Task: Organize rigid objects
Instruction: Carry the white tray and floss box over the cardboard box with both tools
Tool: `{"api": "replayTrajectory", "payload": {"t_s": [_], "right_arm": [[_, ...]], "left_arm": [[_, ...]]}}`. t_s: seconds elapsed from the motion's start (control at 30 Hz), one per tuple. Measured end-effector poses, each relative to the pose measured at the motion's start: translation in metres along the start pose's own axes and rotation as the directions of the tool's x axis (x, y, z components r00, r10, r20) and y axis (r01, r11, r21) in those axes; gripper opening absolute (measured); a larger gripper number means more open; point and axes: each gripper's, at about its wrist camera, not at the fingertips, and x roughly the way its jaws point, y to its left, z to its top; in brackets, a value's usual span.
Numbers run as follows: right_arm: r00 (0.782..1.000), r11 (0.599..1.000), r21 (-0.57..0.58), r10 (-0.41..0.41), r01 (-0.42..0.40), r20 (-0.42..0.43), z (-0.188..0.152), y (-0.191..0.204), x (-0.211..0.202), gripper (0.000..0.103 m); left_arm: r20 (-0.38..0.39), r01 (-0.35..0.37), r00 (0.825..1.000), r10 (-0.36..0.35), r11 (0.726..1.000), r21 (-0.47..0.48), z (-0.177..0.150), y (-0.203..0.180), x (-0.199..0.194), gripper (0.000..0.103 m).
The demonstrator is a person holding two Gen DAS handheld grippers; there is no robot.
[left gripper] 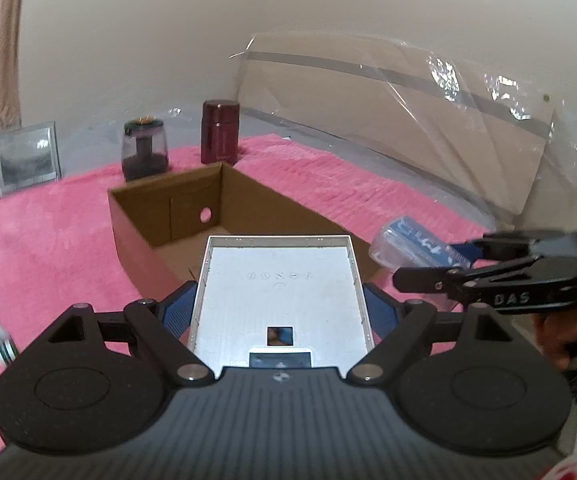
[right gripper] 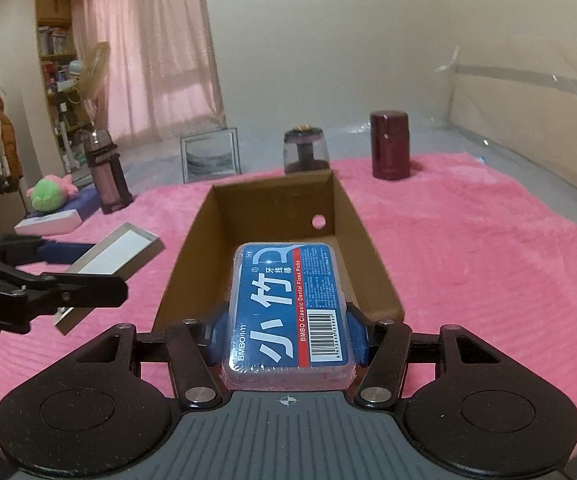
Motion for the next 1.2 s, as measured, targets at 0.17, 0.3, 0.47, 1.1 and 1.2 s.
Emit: {"api": "replayTrajectory", "payload": {"t_s": [0.17, 0.3, 0.47, 1.1, 1.2], "right_arm": [[1.000, 0.997, -0.073, 0.007, -0.008, -0.012, 0.033, -0.011, 0.028, 0.054], [0.999, 0.986, -0.164, 0.004, -0.011, -0.044, 0.056, -0.018, 0.058, 0.054], [0.994, 0.962, -0.266, 0.029, -0.056, -0.106, 0.081, -0.026, 0.102, 0.054], [0.951, 0.711, -0.684, -0.070, -0.163, -0.300, 0.067, -0.014, 0.274, 0.054], [0.947, 0.671, -0.721, -0.086, -0.174, -0.309, 0.061, -0.010, 0.289, 0.054]], "left_arm": [[-0.014, -0.022, 1.000, 0.024, 0.991, 0.130, 0.038, 0.015, 0.028, 0.083], [-0.058, -0.031, 0.997, 0.046, 0.971, 0.239, 0.062, 0.029, 0.061, 0.083], [-0.107, -0.024, 0.992, 0.064, 0.939, 0.343, 0.082, 0.048, 0.099, 0.083], [-0.299, 0.019, 0.936, 0.183, 0.826, 0.564, 0.077, 0.099, 0.239, 0.083], [-0.314, 0.025, 0.928, 0.201, 0.807, 0.590, 0.069, 0.102, 0.250, 0.084]]}}
